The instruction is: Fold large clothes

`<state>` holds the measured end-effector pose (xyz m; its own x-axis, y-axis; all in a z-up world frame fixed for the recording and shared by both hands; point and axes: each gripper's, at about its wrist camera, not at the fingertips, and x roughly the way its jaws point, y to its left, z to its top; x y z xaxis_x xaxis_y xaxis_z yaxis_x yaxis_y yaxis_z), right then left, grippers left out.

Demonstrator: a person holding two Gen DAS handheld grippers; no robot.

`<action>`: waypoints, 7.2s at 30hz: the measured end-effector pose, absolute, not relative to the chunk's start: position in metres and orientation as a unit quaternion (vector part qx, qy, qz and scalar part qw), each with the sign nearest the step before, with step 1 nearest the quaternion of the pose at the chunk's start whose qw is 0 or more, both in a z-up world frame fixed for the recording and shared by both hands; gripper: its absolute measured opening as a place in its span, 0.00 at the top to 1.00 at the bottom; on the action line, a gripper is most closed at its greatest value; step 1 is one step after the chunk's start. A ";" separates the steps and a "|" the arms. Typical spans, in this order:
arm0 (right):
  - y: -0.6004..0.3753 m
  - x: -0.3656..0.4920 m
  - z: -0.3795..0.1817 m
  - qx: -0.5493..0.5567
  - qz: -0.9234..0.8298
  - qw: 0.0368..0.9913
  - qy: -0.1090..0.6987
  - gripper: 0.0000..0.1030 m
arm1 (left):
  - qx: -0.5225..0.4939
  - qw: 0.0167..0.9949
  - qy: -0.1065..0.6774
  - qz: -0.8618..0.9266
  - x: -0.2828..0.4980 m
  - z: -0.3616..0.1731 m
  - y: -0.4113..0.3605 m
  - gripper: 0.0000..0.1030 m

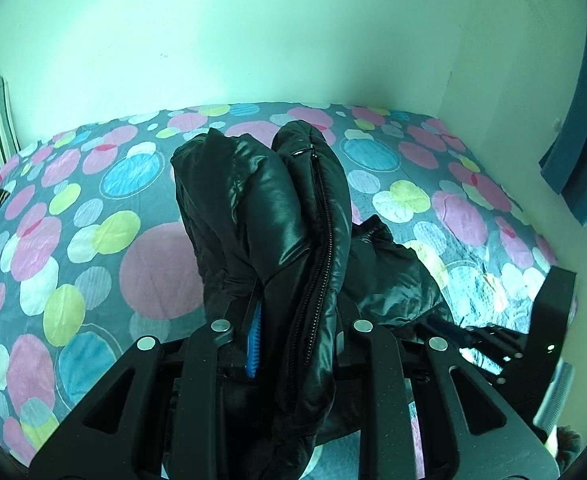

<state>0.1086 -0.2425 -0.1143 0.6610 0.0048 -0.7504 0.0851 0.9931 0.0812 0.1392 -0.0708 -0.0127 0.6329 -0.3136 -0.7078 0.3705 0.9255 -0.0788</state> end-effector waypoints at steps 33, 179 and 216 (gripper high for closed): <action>-0.393 0.049 -0.158 0.117 -0.152 0.878 0.439 0.58 | 0.300 0.880 0.341 -0.138 0.085 -0.136 -0.289 0.77; -0.271 0.116 -0.166 0.095 -0.054 0.866 0.487 0.49 | 0.084 0.886 0.440 -0.121 0.152 -0.145 -0.077 0.43; -0.276 0.102 -0.144 0.108 -0.053 0.886 0.447 0.43 | 0.028 0.885 0.447 -0.129 0.168 -0.134 -0.043 0.32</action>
